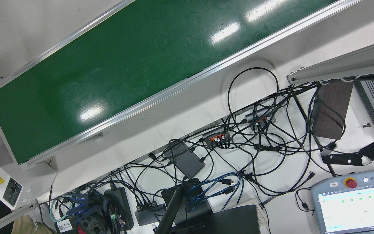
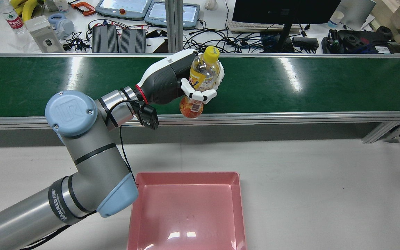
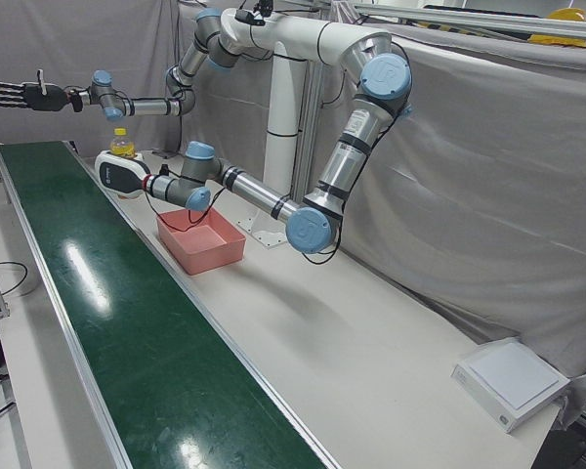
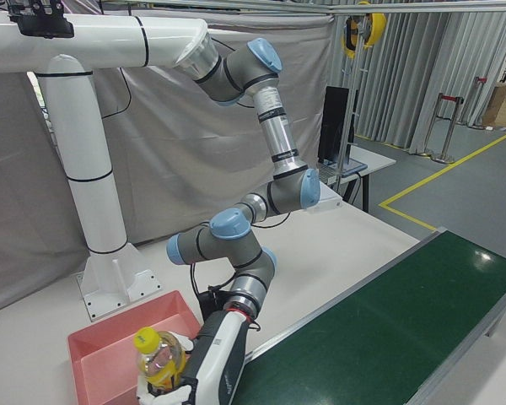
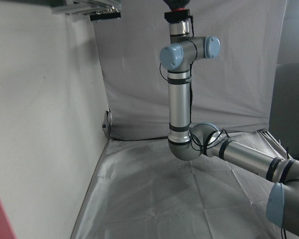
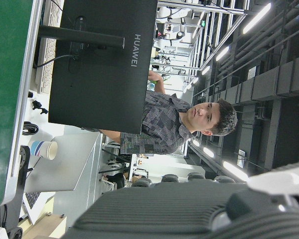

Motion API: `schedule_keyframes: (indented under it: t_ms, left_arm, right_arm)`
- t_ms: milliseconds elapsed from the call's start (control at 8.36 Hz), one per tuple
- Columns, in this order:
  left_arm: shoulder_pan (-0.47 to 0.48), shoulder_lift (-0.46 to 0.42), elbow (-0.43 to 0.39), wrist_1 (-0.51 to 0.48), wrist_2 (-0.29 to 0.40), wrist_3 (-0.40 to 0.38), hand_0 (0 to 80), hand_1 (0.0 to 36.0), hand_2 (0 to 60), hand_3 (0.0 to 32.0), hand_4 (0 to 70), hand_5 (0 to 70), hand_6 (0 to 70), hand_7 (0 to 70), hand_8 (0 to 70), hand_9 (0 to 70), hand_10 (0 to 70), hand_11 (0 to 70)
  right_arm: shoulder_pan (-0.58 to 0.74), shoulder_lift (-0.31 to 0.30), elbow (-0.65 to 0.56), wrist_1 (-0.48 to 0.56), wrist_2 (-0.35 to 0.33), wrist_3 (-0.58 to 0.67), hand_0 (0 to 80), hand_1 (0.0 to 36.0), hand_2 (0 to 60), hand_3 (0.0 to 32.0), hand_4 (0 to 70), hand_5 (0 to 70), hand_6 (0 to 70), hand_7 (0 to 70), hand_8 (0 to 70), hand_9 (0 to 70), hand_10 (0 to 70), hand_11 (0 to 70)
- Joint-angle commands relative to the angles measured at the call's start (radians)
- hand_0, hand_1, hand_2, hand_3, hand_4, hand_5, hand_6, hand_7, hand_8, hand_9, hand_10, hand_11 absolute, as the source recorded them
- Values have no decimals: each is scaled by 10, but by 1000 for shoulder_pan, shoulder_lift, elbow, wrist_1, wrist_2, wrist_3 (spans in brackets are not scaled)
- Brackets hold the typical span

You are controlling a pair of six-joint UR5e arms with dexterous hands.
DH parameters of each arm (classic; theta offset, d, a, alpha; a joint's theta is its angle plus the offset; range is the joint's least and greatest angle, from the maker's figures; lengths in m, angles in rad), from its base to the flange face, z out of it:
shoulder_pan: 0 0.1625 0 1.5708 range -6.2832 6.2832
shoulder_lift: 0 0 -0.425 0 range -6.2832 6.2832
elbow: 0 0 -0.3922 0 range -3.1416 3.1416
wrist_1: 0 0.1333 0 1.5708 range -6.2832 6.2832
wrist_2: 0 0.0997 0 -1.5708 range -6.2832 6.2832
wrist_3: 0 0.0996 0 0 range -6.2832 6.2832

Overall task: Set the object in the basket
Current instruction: 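Lift the bottle off the conveyor with the left hand toward the pink tray, then lower the held bottle into the pink tray with the left hand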

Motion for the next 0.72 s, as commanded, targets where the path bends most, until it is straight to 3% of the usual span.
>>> schedule_keyframes:
  t_ms: [0,359,598]
  left_arm:
    - [129,55,-63,-44,1,37,558,179,580,0,700,700,700,700,700,700,663,700]
    - [209,139,-87,-98,2,82,560,168,520,0,700,700,700,700,700,700,642,700]
    - [243,174,-90,-122,2,98,540,130,418,0,700,700,700,700,679,700,594,700]
  right_arm:
    - [0,-1,-1,-1,0,0,0,0,0,0,0,0,0,0,0,0,0,0]
    - [0,1,0,-1,0,0,0,0,0,0,0,0,0,0,0,0,0,0]
    - [0,1,0,-1,0,0,0,0,0,0,0,0,0,0,0,0,0,0]
